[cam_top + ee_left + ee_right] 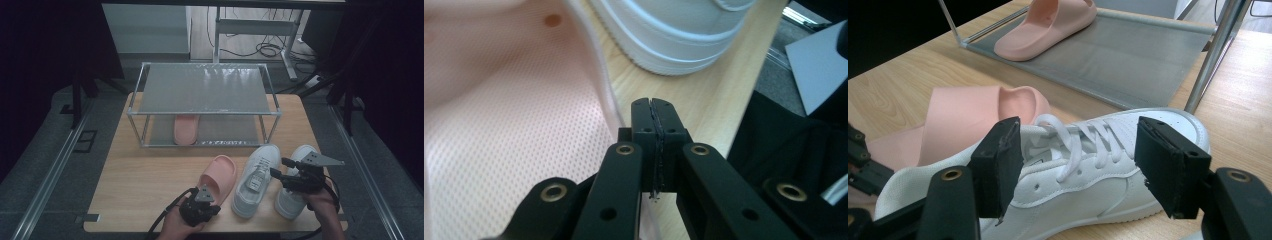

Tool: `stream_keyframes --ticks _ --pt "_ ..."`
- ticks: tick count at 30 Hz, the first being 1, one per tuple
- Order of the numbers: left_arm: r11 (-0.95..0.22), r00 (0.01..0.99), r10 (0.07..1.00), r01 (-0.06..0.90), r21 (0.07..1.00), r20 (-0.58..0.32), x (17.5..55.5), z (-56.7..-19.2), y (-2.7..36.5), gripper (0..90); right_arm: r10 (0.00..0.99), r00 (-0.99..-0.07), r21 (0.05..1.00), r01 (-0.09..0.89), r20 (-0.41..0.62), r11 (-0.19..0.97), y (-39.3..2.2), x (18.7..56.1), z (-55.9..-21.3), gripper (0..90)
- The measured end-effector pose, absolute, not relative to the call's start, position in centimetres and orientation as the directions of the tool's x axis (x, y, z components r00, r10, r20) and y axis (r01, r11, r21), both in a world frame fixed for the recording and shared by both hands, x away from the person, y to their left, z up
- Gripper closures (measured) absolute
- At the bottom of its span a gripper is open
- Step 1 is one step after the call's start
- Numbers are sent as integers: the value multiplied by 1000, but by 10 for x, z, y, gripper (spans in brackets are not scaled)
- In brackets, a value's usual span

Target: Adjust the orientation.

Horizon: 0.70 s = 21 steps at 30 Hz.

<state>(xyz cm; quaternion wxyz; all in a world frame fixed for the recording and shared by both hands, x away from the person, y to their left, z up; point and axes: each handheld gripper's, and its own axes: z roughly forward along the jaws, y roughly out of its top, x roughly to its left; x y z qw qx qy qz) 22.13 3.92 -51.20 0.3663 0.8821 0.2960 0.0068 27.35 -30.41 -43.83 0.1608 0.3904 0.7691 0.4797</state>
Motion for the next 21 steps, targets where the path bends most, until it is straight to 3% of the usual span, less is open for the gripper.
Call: stream_keyframes --ticks 10,21 --pt "-517 775 598 567 641 -204 234 -514 63 879 756 -641 864 446 128 232 -305 273 -438 355" --pt "-506 761 615 580 638 -205 240 -514 72 875 756 -642 865 445 128 232 -305 273 -438 355"
